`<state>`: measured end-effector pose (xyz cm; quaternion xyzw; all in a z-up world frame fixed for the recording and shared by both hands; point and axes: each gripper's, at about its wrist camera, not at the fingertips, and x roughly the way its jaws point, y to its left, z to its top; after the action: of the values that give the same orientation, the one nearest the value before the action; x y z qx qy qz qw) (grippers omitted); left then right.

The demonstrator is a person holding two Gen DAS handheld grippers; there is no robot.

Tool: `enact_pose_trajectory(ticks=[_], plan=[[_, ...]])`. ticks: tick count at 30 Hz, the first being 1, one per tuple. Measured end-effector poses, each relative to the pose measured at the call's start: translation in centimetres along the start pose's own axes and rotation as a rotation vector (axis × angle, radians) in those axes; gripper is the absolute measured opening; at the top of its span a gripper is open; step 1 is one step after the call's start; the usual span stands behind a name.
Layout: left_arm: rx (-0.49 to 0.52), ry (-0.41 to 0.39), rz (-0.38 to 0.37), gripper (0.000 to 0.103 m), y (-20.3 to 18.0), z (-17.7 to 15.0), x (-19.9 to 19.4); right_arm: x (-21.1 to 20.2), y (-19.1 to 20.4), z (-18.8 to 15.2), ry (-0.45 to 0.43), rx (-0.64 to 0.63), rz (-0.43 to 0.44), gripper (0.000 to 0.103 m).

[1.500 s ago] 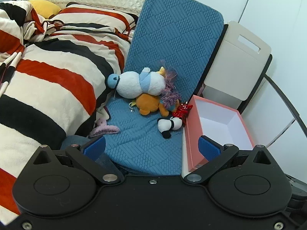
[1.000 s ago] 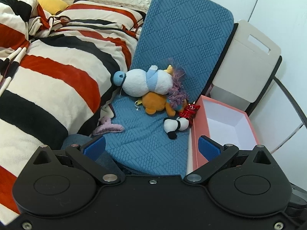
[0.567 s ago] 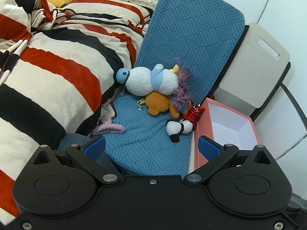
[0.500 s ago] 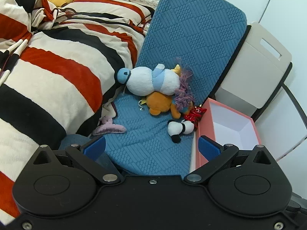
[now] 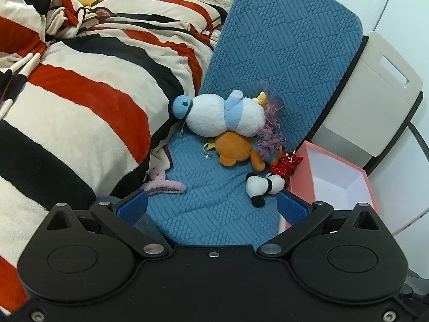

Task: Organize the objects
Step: 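Move both tools toward the small panda and pink plush on the cushion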

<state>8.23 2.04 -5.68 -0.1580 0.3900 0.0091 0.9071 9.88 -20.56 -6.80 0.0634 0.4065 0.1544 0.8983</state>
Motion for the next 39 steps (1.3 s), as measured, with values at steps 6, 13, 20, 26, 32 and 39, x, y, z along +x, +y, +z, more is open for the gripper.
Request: enact_pose_trajectory(ticks=[6,13,20,26,32,39], plan=[[0.013,0.003,-0.003,0.102,-0.2,0.6,1.7,1.3,-0.2,0.6,0.013,-0.015,-0.001,0.103],[-0.003,0.051,-0.014,0.102,0.0,1.3,4.7,3.4,-0.6,1.4,0.032,-0.041,0.048,0.103],[0.001,0.092,-0.006,0.102,0.2,1.9,8.4,6.1,-1.4,2.3,0.055,-0.020,0.044,0.102],[-0.008,0.130,-0.006,0.101,0.7,2.2,11.9,8.6,-1.5,3.2,0.065,-0.029,0.025,0.099],[-0.043,0.191,0.020,0.101,1.6,2.3,16.4,11.3,-1.7,3.8,0.071,-0.051,0.013,0.099],[-0.086,0.263,0.076,0.100,3.3,2.0,22.2,15.0,-1.8,4.2,0.080,-0.091,0.013,0.099]])
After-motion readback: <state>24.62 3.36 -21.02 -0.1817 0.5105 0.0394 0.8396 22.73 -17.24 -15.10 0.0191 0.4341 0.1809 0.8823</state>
